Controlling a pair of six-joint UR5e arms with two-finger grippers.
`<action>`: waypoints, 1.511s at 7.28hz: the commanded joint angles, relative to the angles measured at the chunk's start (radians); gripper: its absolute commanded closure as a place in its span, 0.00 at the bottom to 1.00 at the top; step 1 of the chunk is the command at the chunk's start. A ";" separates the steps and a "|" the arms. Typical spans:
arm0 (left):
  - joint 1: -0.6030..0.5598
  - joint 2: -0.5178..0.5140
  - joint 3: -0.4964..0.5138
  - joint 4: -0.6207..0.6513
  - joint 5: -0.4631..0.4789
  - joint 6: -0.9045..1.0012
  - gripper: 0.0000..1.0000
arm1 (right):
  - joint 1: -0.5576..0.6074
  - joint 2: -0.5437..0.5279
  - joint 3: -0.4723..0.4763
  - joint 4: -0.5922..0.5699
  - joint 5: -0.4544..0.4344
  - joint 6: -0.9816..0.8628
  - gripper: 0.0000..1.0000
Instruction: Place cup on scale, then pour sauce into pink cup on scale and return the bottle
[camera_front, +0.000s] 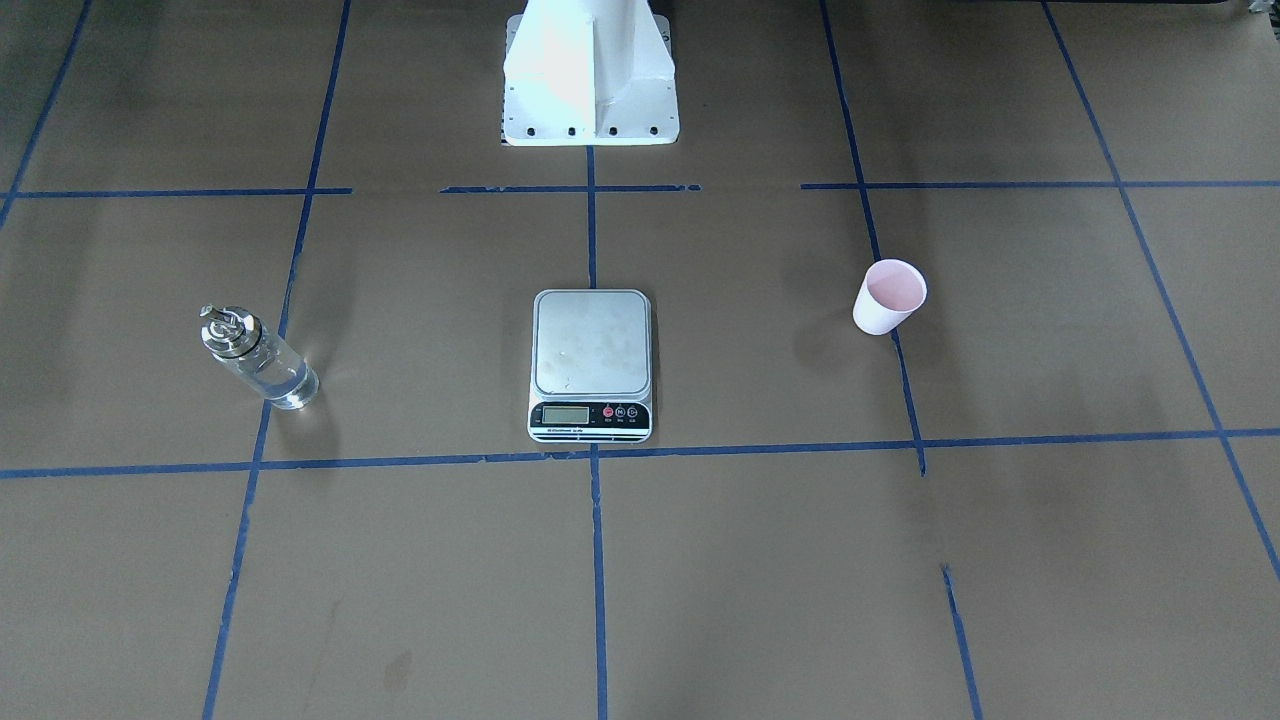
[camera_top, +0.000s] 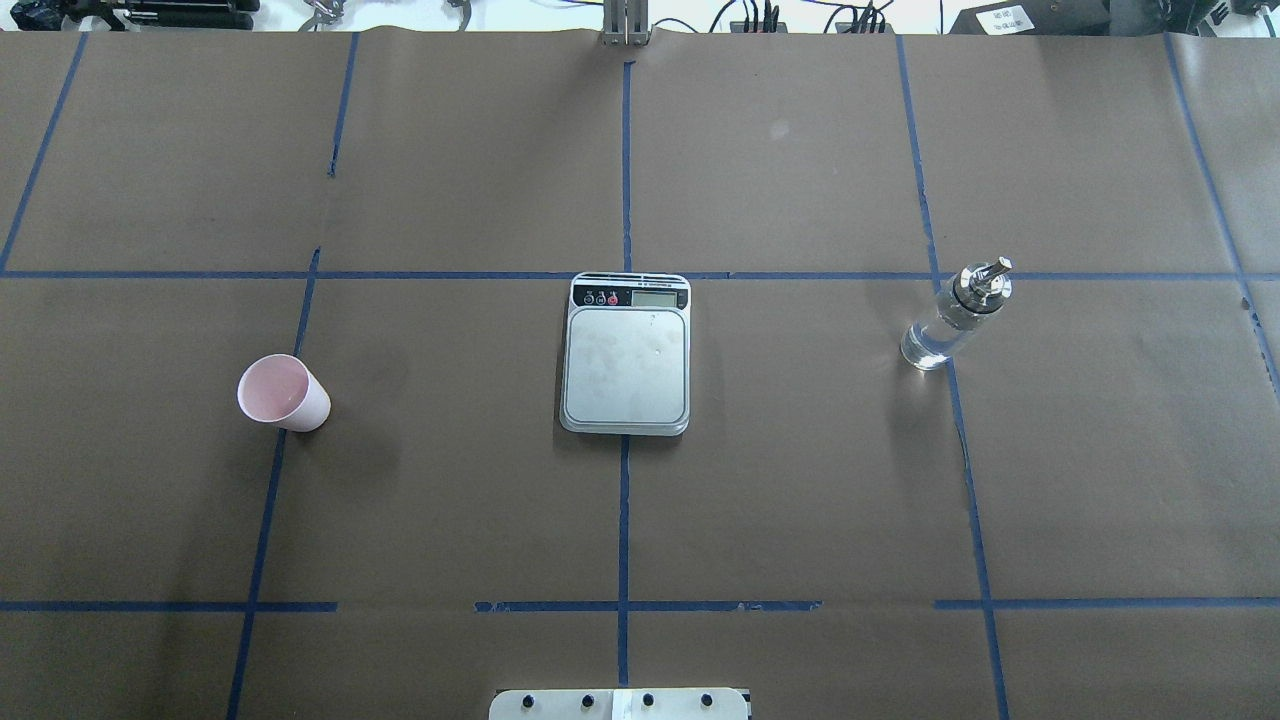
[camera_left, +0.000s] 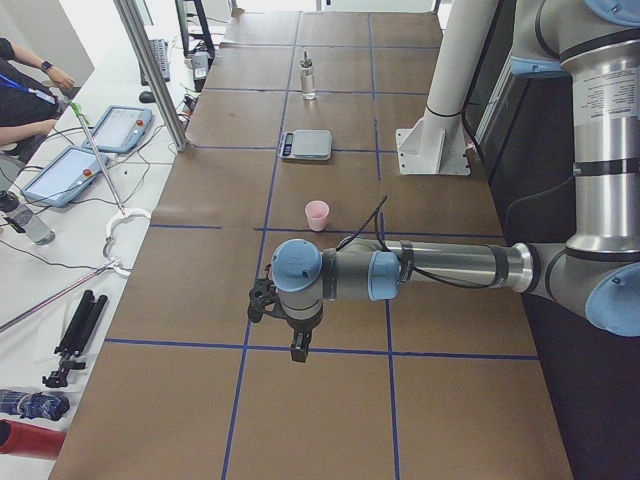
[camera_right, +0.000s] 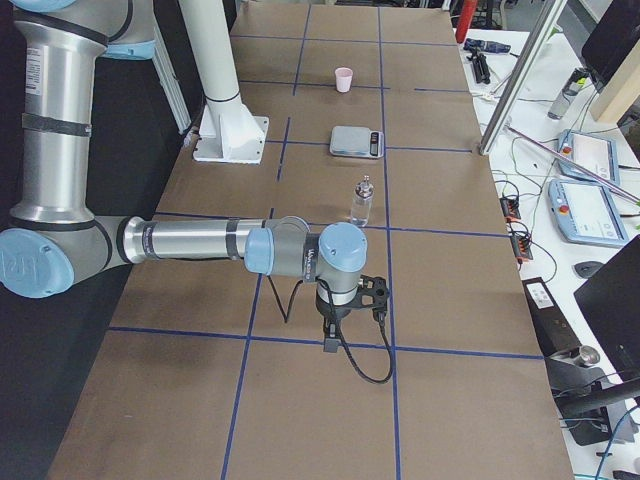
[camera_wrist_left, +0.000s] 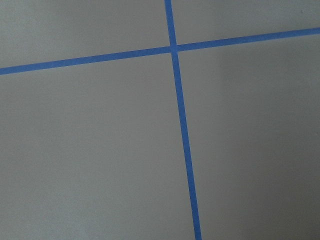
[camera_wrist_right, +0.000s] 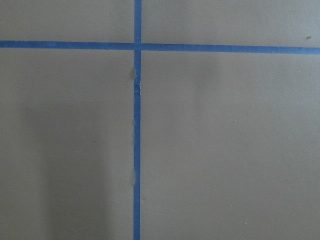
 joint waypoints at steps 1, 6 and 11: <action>0.000 0.002 -0.008 -0.002 0.000 0.006 0.00 | 0.000 0.000 0.002 0.002 -0.002 0.000 0.00; 0.000 0.001 -0.026 -0.081 0.008 0.011 0.00 | -0.030 0.009 0.054 0.002 0.008 0.012 0.00; 0.002 -0.102 -0.026 -0.098 -0.002 0.006 0.00 | -0.063 0.143 0.072 0.053 0.060 0.017 0.00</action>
